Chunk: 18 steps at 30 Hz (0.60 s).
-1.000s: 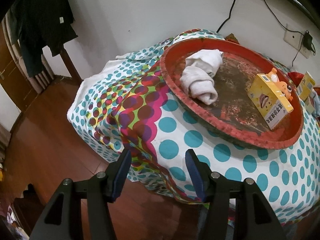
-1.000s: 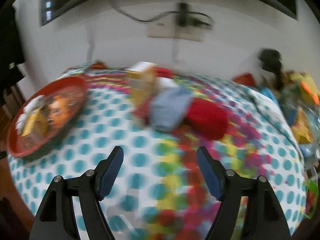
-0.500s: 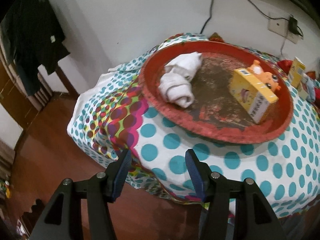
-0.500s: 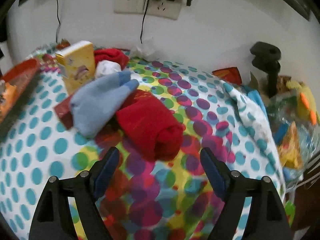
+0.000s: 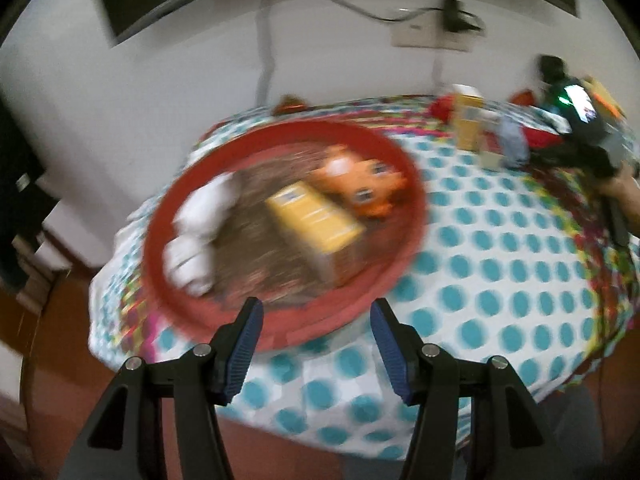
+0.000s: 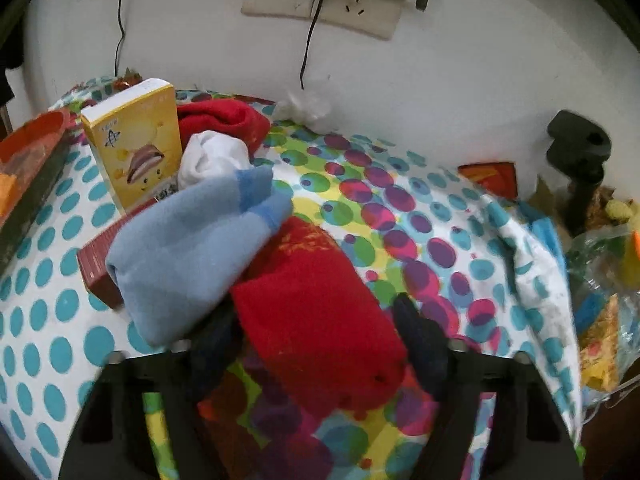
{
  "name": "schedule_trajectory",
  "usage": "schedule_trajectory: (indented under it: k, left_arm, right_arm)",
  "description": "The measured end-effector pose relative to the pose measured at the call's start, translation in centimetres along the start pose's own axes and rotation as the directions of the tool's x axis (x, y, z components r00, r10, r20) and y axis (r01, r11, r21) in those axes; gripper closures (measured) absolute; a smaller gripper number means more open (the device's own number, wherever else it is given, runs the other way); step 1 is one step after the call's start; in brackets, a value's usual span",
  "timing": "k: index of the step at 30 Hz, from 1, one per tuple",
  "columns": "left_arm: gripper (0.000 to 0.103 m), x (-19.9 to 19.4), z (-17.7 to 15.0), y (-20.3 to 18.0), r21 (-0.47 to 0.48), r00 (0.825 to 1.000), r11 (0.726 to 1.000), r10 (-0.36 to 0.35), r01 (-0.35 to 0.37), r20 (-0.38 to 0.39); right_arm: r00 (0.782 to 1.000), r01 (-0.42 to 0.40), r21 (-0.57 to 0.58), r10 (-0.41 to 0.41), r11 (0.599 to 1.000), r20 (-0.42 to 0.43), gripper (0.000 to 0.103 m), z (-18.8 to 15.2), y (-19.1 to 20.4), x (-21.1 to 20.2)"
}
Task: Organize objects
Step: 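Move the right gripper to the red rolled sock and grasp it, then grasp the small red box with the left gripper while right holds the red sock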
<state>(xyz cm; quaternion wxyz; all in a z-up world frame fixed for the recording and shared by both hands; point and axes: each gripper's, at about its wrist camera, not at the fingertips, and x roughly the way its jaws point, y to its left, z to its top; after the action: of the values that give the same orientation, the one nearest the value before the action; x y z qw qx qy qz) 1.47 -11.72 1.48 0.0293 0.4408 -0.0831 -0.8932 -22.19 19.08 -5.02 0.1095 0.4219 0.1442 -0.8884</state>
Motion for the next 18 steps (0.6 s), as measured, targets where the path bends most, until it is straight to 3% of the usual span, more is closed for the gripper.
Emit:
schedule_trajectory:
  k: [4, 10, 14, 18]
  left_arm:
    - [0.046, 1.0, 1.9, -4.0, 0.059, 0.999, 0.997, -0.054, 0.054, 0.003]
    - [0.046, 2.9, 3.8, -9.0, 0.135, 0.989, 0.979, -0.151, 0.150, -0.007]
    - [0.046, 5.0, 4.8, -11.0, 0.118, 0.976, 0.969, -0.212, 0.216, -0.042]
    - [0.046, 6.4, 6.3, -12.2, 0.103, 0.972, 0.967, -0.232, 0.235, -0.041]
  right_arm:
    - [1.000, -0.031, 0.054, 0.030, 0.998, 0.008, 0.060, -0.5, -0.5, -0.2]
    - [0.999, -0.052, 0.131, 0.051, 0.990, 0.012, 0.063, -2.4, -1.8, -1.5]
    - [0.999, -0.036, 0.153, 0.033, 0.988, 0.018, 0.063, -4.3, -2.7, -2.6]
    - [0.999, 0.024, 0.192, -0.029, 0.981, 0.020, 0.063, -5.5, -4.4, -3.4]
